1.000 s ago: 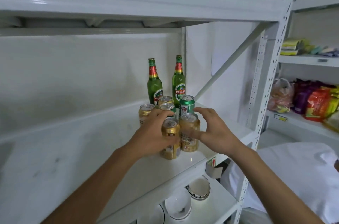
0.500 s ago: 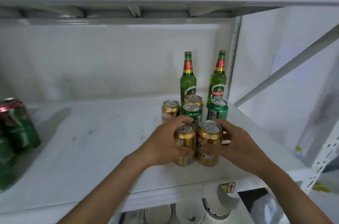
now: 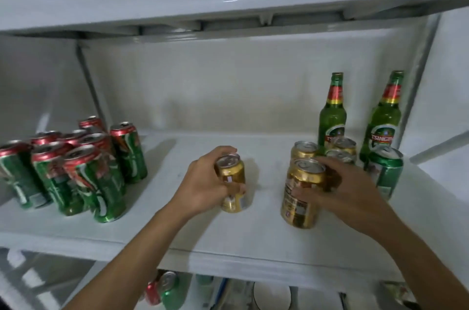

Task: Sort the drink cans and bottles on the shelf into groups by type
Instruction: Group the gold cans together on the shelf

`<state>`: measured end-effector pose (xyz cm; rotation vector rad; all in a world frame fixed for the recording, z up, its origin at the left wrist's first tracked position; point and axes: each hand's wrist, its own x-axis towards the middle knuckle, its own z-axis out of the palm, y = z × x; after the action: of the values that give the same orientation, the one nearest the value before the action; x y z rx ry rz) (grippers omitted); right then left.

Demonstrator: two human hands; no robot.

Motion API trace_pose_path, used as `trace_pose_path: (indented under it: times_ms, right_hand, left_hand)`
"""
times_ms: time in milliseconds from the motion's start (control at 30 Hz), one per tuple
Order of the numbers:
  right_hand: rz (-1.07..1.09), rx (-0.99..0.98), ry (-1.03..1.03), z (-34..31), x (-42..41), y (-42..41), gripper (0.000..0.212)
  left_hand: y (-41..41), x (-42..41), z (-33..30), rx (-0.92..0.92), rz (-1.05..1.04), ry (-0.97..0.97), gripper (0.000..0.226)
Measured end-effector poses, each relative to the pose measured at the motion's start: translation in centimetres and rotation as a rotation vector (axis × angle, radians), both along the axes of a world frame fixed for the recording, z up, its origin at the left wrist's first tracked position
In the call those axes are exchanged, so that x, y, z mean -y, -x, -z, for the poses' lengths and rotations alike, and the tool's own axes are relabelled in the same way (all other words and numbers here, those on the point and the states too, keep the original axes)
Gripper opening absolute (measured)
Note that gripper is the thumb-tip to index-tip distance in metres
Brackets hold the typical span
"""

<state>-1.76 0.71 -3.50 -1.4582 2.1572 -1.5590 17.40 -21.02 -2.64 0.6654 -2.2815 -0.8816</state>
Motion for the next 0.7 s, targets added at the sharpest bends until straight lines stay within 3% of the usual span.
trace_pose_path:
  times_ms: [200,367,700]
  right_hand:
    - [0.016,0.023,-0.014,0.5,10.4,-4.1,0.058]
    - [0.042,0.004,-0.031,0.8,17.2,-6.5,0.056]
    - [0.078,0.054,-0.05,1.9,21.0,-6.4,0.063]
  left_hand:
    - [-4.2,8.1,-0.8,0.043,-0.187,0.071,0.074]
    - [-3.6,13.0,-0.3,0.099,-0.193,0.091,0.08]
    - [-1.0,16.1,2.3,0.115,-0.196,0.054,0.077]
